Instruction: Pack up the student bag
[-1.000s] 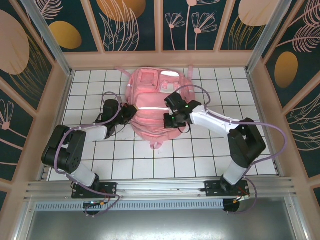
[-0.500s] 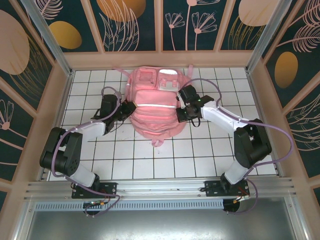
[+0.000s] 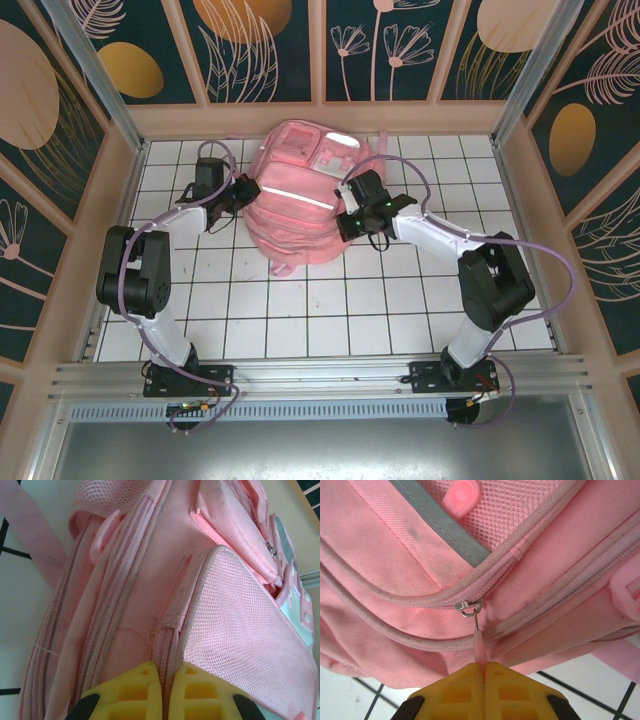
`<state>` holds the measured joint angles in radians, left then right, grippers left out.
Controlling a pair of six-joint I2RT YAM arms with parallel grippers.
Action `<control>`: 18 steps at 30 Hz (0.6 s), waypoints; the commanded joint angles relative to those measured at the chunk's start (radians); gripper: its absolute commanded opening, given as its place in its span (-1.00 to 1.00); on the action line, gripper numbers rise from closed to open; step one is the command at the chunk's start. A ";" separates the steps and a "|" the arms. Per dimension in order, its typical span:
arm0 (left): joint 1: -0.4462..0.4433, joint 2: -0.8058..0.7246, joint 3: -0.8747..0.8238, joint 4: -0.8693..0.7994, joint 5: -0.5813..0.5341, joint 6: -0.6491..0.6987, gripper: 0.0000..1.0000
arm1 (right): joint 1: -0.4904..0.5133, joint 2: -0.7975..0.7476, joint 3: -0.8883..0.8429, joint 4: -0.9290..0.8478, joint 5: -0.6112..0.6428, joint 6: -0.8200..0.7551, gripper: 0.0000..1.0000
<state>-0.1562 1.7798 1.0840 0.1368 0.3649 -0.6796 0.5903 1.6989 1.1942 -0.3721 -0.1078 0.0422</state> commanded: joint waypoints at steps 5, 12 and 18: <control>0.040 0.001 0.044 -0.047 -0.081 0.090 -1.00 | -0.110 0.080 0.096 0.015 0.165 -0.097 -1.00; 0.052 0.014 0.067 -0.068 -0.068 0.097 -1.00 | -0.145 0.148 0.193 0.085 0.127 -0.132 -1.00; 0.052 0.029 0.077 -0.077 -0.043 0.104 -1.00 | -0.145 0.242 0.314 0.078 0.150 -0.166 -1.00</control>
<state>-0.1390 1.7969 1.1328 0.0845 0.3588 -0.6193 0.4824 1.9045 1.4364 -0.3252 -0.0578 -0.1001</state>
